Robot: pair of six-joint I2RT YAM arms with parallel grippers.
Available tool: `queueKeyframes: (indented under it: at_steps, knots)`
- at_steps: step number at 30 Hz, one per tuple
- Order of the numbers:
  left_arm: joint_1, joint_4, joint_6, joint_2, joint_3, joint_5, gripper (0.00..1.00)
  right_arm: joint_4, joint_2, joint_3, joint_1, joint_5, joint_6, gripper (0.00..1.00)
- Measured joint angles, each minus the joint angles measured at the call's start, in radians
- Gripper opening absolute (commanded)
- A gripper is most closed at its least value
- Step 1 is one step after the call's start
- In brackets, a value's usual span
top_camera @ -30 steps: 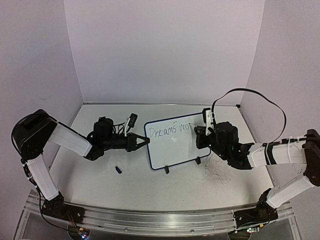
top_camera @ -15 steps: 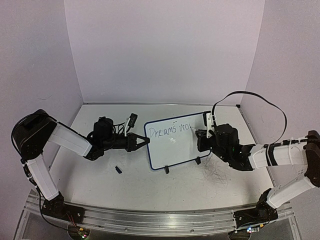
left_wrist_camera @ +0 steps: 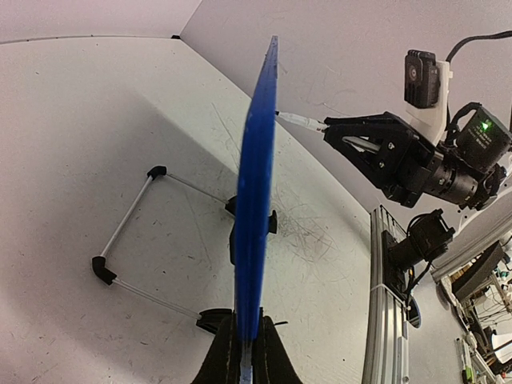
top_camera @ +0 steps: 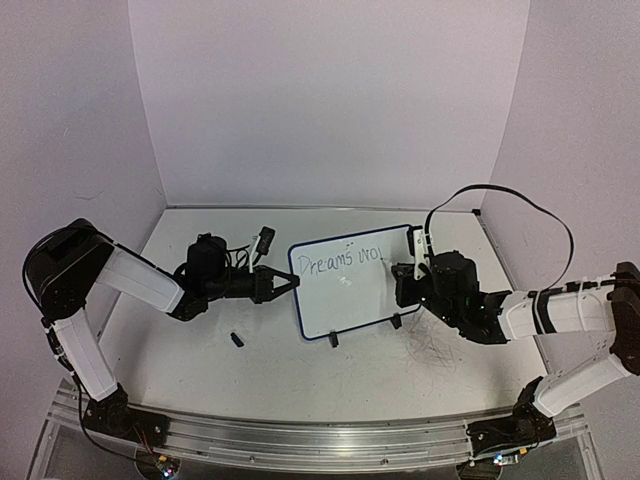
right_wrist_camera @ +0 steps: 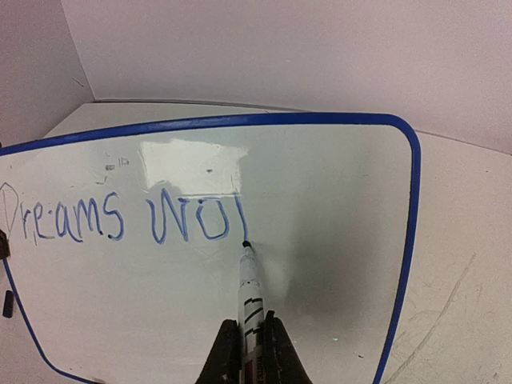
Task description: Write a sentence on the whiteboard
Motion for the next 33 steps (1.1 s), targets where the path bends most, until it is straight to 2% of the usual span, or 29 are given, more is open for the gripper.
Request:
queueKeyframes:
  at_steps: [27, 33]
  knots:
    - [-0.006, 0.000, 0.002, 0.000, 0.000, -0.007, 0.00, 0.039, 0.040, 0.043, 0.003, 0.083, 0.000, 0.00]
    - [-0.006, -0.003, 0.004, 0.000, 0.000, -0.007, 0.00, 0.028, 0.014, 0.040, 0.002, 0.062, -0.006, 0.00]
